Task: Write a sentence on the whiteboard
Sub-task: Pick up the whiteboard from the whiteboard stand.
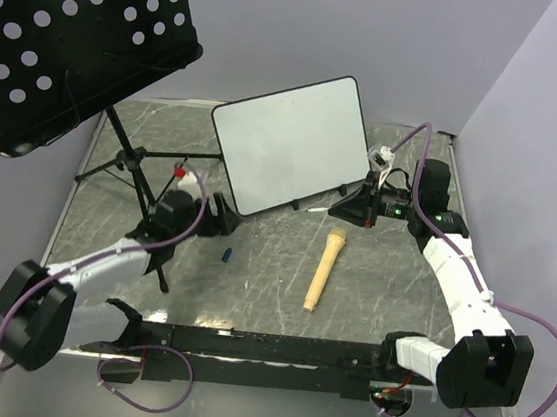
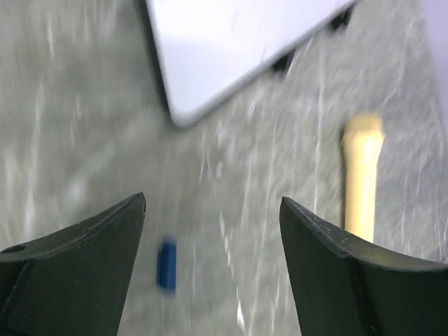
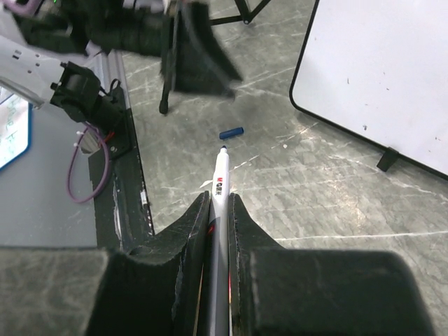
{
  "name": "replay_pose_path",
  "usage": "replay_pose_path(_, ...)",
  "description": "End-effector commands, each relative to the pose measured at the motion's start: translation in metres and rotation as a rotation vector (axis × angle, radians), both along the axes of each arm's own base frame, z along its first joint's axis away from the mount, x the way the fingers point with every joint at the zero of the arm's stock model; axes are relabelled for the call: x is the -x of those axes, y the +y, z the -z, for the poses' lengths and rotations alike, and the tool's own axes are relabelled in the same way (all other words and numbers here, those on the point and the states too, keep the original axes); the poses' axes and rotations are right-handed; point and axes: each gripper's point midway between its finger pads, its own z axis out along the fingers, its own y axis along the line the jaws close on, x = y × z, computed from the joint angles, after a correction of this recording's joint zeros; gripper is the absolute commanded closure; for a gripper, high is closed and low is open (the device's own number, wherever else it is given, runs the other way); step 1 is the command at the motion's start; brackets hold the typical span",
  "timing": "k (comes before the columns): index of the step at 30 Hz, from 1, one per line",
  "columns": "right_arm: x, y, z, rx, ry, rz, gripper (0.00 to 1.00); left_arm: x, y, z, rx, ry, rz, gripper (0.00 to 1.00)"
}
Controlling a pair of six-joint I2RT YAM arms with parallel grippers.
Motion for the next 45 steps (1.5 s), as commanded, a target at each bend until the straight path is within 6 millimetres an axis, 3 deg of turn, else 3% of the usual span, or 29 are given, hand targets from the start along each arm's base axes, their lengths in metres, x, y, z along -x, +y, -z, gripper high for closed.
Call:
replay_pose_path(1, 0.004, 0.001, -0.005, -0.019, -0.042, -0.041, 1.00, -0.051, -0.007, -0.048, -0.020, -0.197, 0.075, 0.18)
replay_pose_path(2, 0.005, 0.001, -0.005, -0.020, -0.043, -0.042, 1.00, -0.063, 0.000, -0.037, -0.026, -0.163, 0.048, 0.18)
replay_pose_path(3, 0.006, 0.001, -0.005, -0.023, -0.043, -0.047, 1.00, -0.077, 0.001, -0.047, -0.015, -0.171, 0.030, 0.17)
replay_pose_path(5, 0.007, 0.001, -0.006, -0.025, -0.043, -0.049, 1.00, -0.095, 0.012, -0.037, -0.003, -0.129, -0.003, 0.08)
replay_pose_path(7, 0.008, 0.002, -0.007, -0.030, -0.046, -0.056, 1.00, -0.111, 0.013, -0.046, 0.030, -0.156, -0.005, 0.04)
replay_pose_path(8, 0.008, 0.002, -0.006, -0.030, -0.044, -0.057, 1.00, -0.117, 0.017, -0.036, 0.028, -0.135, -0.007, 0.04)
replay_pose_path(10, 0.009, 0.002, -0.006, -0.033, -0.042, -0.061, 1.00, -0.132, 0.018, -0.046, 0.043, -0.168, 0.003, 0.05)
replay_pose_path(11, 0.009, 0.002, -0.006, -0.034, -0.039, -0.064, 1.00, -0.133, 0.012, -0.041, 0.059, -0.161, 0.044, 0.07)
replay_pose_path(16, 0.009, 0.003, -0.004, -0.035, -0.024, -0.078, 1.00, -0.146, 0.003, -0.060, 0.123, -0.266, 0.155, 0.12)
replay_pose_path(23, 0.009, 0.004, -0.001, -0.043, 0.000, -0.094, 1.00, -0.159, 0.003, -0.049, 0.142, -0.259, 0.200, 0.22)
replay_pose_path(28, 0.009, 0.004, -0.001, -0.044, 0.000, -0.096, 1.00, -0.166, 0.000, -0.040, 0.174, -0.235, 0.234, 0.37)
replay_pose_path(39, 0.009, 0.004, 0.000, -0.042, 0.002, -0.100, 1.00, -0.167, -0.011, -0.049, 0.255, -0.284, 0.313, 0.63)
replay_pose_path(43, 0.010, 0.004, -0.001, -0.042, 0.004, -0.100, 1.00, -0.169, -0.016, -0.049, 0.282, -0.286, 0.356, 0.91)
replay_pose_path(45, 0.010, 0.004, -0.001, -0.041, -0.001, -0.101, 1.00, -0.168, -0.018, -0.049, 0.292, -0.293, 0.372, 0.94)
